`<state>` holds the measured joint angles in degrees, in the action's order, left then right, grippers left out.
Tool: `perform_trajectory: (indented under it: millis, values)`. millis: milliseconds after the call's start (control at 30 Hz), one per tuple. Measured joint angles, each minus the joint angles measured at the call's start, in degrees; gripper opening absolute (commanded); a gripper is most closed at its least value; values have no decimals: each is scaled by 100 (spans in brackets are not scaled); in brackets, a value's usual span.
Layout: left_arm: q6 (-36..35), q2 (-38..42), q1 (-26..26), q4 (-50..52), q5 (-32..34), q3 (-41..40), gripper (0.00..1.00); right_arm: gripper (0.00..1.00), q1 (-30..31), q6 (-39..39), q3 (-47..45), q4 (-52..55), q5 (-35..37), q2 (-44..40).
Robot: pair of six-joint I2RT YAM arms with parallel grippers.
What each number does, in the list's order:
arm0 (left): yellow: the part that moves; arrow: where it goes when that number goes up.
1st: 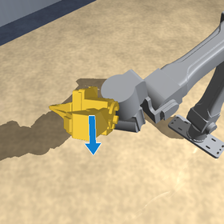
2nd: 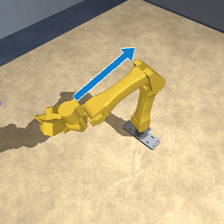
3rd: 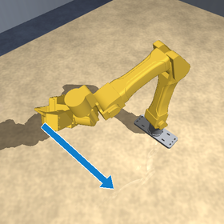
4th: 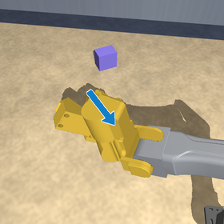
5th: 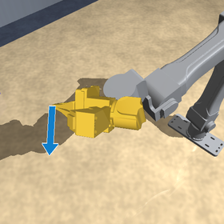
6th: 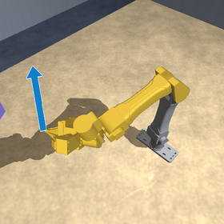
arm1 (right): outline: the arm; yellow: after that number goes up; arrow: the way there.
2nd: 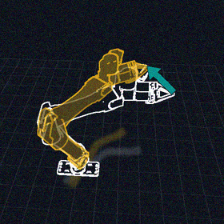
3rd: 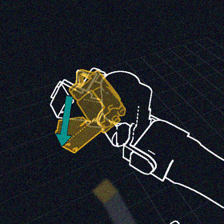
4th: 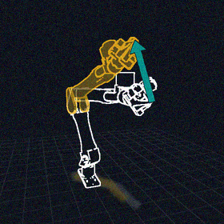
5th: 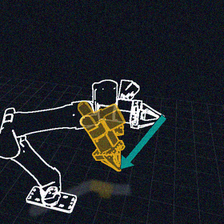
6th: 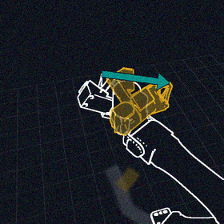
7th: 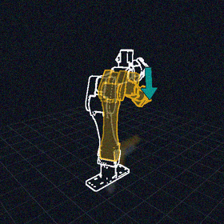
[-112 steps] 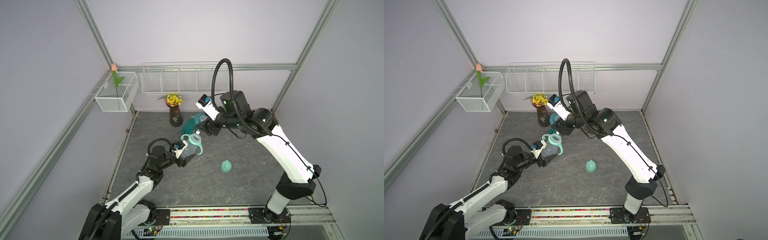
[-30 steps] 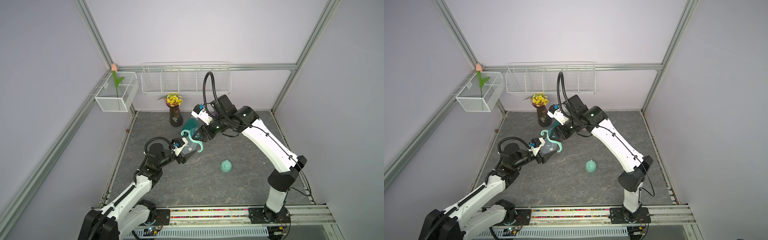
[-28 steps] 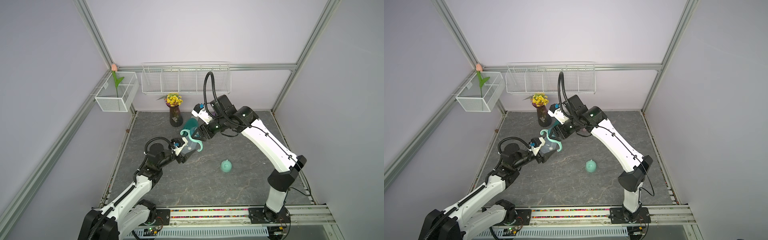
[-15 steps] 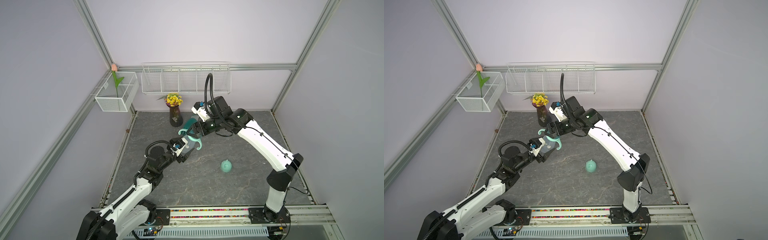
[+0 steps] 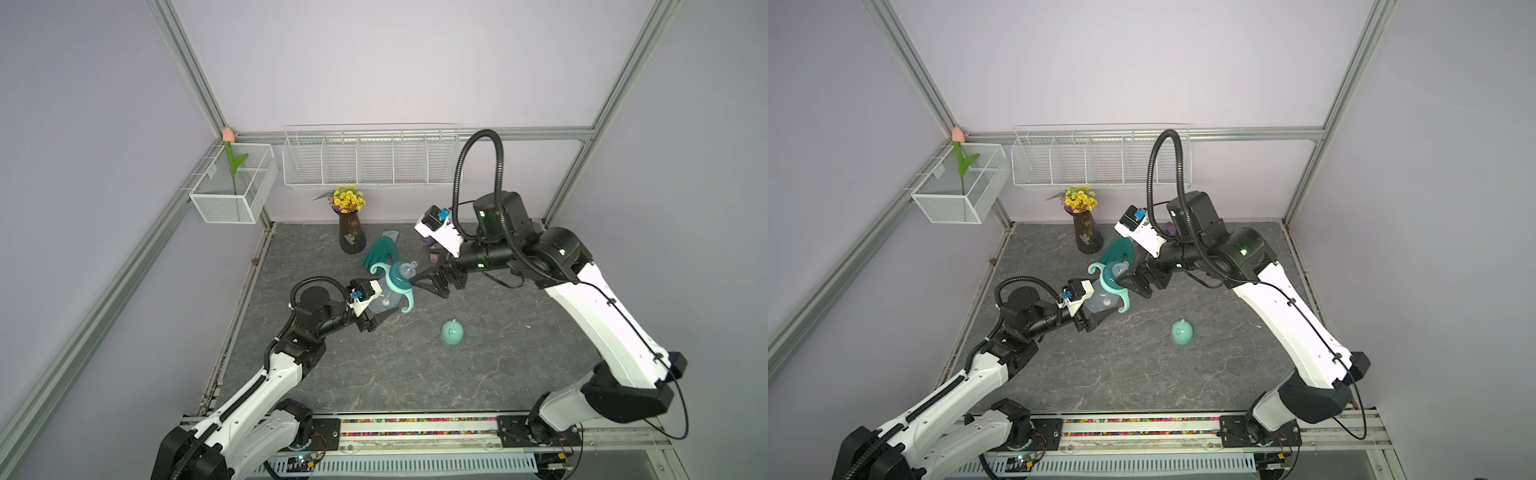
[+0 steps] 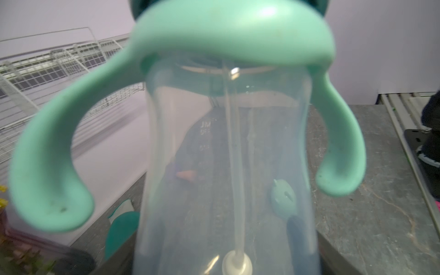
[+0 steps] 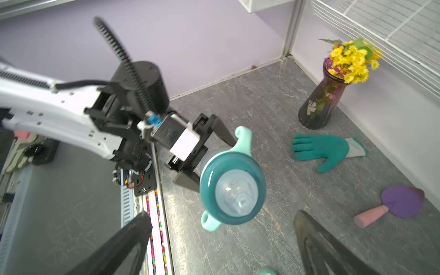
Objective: Assemble the baby bottles
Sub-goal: Close the nipple on the baby bottle, then screw the nipple onto the baby bottle.
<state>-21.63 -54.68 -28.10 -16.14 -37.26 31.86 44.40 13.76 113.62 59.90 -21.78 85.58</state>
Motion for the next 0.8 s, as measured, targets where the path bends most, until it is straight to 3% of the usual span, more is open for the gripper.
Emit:
perform_trajectory:
  millis: [167, 333, 567, 800]
  values:
    - [13, -87, 0, 402, -949, 398, 0, 95, 52, 796, -273, 302, -216, -212]
    - [13, -105, -4, 581, -1482, 501, 0, 95, 201, 1123, -278, 372, -254, -114]
    - [7, -105, -4, 787, -1718, 501, 0, 100, 426, 1335, 83, 535, -192, 236]
    - [-2, -105, -4, 822, -1762, 501, 0, 87, 575, 1388, 157, 614, -52, 426]
